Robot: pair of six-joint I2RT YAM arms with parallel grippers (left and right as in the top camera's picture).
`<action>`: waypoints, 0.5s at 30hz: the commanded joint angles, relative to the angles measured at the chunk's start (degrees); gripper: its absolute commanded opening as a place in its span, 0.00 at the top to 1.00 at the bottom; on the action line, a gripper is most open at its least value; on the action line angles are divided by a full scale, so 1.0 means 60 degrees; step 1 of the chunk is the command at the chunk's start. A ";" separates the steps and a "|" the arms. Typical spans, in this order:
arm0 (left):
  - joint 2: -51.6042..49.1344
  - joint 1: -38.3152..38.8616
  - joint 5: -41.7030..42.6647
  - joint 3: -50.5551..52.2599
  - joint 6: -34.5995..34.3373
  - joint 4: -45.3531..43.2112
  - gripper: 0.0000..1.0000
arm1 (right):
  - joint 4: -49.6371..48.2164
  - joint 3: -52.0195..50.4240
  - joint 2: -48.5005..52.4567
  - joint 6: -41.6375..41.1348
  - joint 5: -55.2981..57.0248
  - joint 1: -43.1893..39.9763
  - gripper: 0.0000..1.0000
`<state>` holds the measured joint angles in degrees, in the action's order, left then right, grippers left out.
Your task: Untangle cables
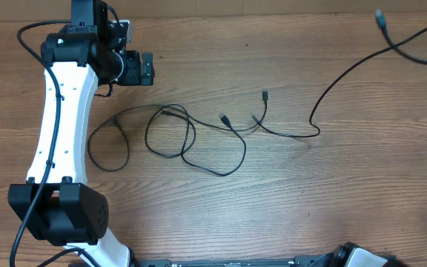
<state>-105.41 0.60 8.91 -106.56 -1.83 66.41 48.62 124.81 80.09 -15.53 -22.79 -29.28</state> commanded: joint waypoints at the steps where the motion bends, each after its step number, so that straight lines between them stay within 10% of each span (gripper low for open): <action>1: -0.0040 -0.0044 -0.0062 -0.0193 -0.0197 0.0000 0.00 | 0.0557 0.0029 0.0189 0.1654 0.1206 -0.0062 0.96; 8: -0.0040 -0.0040 -0.0062 -0.0193 -0.0197 0.0000 0.01 | 0.0834 0.0033 0.0171 0.3388 0.5155 -0.0062 0.96; 15: -0.0040 -0.0040 -0.0058 -0.0193 -0.0197 0.0000 0.00 | 0.0204 0.0033 0.0146 0.3519 0.5329 -0.0073 0.96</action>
<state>-105.41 0.60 8.88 -106.56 -1.83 66.43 51.57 124.07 82.02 3.27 5.13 -29.28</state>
